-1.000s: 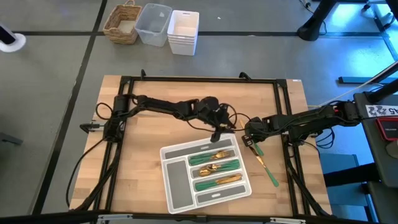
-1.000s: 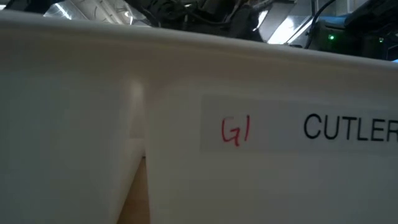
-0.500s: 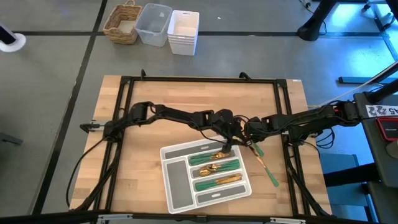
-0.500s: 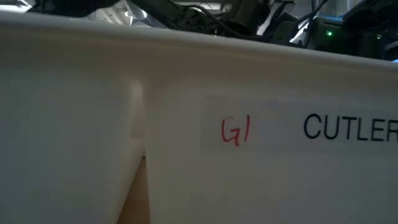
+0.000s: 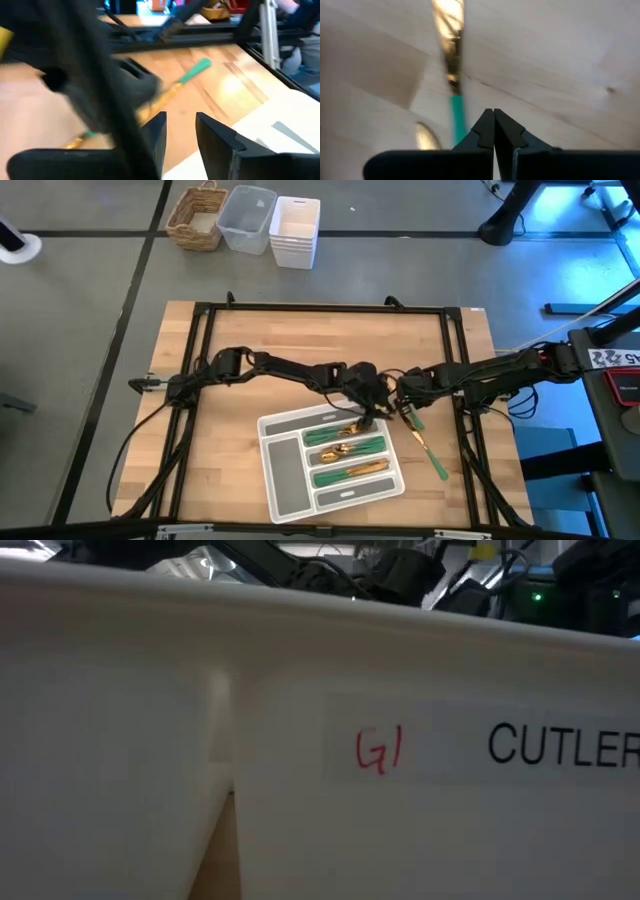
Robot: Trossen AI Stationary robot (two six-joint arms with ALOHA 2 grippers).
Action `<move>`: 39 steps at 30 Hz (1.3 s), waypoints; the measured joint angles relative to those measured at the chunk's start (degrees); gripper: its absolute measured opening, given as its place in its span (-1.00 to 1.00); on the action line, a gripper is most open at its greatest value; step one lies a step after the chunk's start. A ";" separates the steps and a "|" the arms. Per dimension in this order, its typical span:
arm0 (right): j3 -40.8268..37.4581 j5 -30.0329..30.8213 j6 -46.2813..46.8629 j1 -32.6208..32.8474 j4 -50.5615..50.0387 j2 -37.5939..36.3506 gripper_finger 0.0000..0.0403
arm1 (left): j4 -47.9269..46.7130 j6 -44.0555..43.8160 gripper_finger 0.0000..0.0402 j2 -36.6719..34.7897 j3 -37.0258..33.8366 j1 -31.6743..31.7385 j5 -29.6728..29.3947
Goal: Sort silverware
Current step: Put the green knife into the white silverware tray
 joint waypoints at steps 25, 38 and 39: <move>5.46 2.61 -1.65 1.79 -10.88 -3.62 -1.00 | -4.17 4.33 -0.51 -1.33 0.07 0.90 -7.02; -1.40 3.45 -0.60 5.27 5.64 -2.95 -1.00 | -18.19 5.86 -0.51 -5.58 0.07 2.19 -5.23; -1.72 3.81 -0.55 5.25 6.33 -2.95 -1.00 | -18.52 5.84 -0.51 -5.88 0.07 2.37 -5.22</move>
